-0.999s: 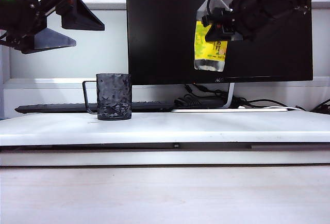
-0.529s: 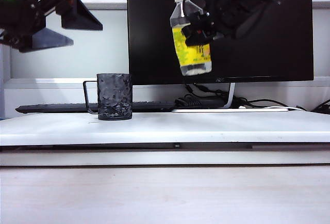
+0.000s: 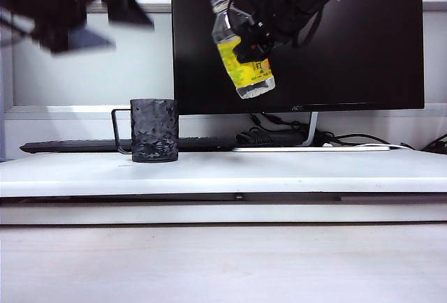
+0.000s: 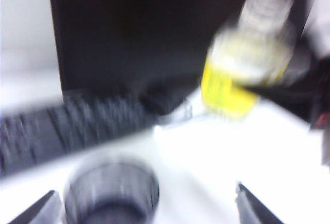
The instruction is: Carefully pick up the bottle and pour some water from the bottle into the cup.
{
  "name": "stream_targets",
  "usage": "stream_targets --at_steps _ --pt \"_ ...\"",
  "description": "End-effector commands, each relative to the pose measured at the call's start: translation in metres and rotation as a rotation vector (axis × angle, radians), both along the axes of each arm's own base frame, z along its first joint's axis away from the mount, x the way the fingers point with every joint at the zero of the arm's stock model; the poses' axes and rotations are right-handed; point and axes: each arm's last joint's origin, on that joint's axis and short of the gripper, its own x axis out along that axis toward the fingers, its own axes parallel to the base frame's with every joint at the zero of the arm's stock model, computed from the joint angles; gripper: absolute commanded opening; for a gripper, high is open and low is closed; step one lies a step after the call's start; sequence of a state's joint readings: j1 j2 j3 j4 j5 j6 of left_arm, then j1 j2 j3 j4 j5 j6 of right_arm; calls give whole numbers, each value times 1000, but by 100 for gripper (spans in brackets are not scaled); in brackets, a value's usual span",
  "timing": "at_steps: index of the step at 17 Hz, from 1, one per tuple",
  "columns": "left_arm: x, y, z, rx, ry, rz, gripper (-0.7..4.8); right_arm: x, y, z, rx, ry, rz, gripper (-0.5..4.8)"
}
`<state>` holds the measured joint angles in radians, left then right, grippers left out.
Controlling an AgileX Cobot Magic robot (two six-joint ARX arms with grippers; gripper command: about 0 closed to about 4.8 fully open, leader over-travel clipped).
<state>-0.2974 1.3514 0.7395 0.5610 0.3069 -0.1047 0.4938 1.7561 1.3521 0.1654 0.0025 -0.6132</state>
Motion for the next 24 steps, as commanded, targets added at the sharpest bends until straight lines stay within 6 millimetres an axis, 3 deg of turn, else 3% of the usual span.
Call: stream_targets --at_steps 1,4,9,14,18,24 --pt "3 -1 -8 18 49 -9 479 -3 12 4 -96 -106 60 126" --pt "4 1 -13 50 91 65 479 -5 28 -3 -188 -191 119 125" --pt "4 2 -17 116 93 114 479 9 38 -20 -287 -352 135 125" --pt "1 -2 -23 125 157 35 479 25 39 -38 -395 -399 140 125" --pt "-2 -10 -25 129 177 -7 479 42 47 -38 -385 -420 131 125" --pt "0 -8 -20 126 121 58 479 46 51 -51 -523 -459 221 125"
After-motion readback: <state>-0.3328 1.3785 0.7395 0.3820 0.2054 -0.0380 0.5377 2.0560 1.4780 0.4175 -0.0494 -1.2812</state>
